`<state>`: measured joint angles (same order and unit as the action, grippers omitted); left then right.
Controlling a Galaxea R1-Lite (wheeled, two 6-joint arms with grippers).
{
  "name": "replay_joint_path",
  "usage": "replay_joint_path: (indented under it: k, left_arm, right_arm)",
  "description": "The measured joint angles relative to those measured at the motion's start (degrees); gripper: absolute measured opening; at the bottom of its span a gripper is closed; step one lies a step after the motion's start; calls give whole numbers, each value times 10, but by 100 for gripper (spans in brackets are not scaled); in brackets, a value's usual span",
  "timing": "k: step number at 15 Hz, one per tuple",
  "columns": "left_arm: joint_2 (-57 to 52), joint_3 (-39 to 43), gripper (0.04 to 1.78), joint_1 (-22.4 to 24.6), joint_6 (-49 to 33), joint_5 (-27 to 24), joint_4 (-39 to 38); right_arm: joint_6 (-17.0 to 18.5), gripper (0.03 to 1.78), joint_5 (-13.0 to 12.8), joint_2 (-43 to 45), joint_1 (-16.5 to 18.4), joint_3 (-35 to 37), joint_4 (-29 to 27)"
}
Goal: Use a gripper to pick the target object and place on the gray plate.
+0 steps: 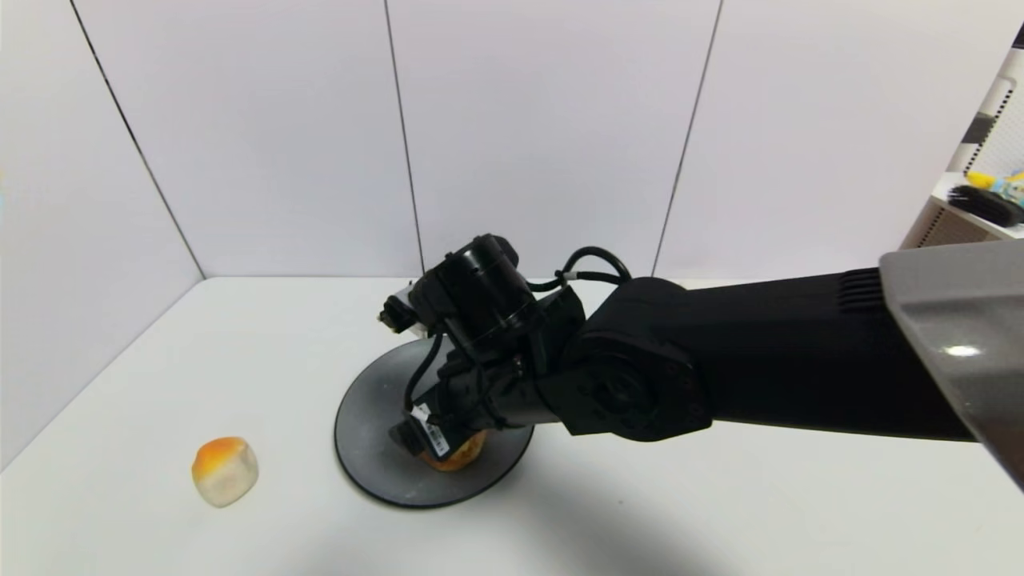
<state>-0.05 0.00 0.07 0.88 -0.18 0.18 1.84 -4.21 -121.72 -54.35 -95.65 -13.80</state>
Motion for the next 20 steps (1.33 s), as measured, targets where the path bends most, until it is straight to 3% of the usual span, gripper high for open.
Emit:
replay_joint_path:
  k: [4,7,12,16,20]
  left_arm:
    - [0,0,169,0,0,0,0]
    - [0,0,169,0,0,0,0]
    - [0,0,169,0,0,0,0]
    - [0,0,169,0,0,0,0]
    - [0,0,169,0,0,0,0]
  right_arm:
    - [10,163,-19,88,36,27,-33]
    - [22,165,-20,176,98,74,-56]
    - [24,168,-18,340,240,200,-60]
    - [24,169,-17,490,382,341,-56]
    - [22,169,-16,650,464,477,-27]
